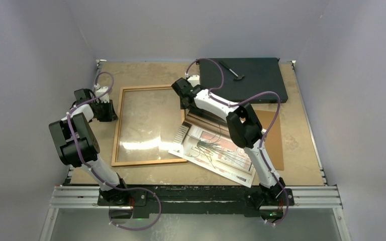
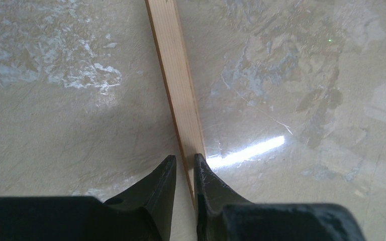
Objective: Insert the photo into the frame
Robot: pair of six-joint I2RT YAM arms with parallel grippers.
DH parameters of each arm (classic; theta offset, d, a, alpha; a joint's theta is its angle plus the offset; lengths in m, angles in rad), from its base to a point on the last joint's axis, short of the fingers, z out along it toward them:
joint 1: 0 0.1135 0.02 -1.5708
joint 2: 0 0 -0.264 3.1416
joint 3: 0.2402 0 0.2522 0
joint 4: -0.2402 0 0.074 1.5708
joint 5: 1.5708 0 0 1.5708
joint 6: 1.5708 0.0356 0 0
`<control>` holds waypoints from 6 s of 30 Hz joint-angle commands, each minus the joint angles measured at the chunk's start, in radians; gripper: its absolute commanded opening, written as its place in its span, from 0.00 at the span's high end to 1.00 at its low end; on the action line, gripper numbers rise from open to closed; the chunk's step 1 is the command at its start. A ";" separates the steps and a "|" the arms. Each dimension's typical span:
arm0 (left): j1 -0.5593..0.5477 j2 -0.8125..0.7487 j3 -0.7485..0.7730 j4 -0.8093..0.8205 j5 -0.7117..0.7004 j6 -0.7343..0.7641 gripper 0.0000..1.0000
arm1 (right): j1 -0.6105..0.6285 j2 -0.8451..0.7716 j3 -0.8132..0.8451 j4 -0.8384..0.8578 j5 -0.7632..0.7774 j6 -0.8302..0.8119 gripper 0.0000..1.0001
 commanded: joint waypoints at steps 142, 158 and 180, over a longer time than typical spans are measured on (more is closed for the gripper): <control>0.147 -0.139 0.083 -0.134 -0.033 -0.159 0.42 | -0.143 -0.463 0.112 0.923 -1.039 0.481 1.00; 0.159 -0.165 0.081 -0.127 -0.049 -0.185 0.42 | 0.009 -0.434 0.137 0.981 -1.091 0.522 1.00; 0.163 -0.173 0.081 -0.120 -0.058 -0.235 0.42 | -0.230 -0.499 -0.324 1.145 -0.796 0.516 1.00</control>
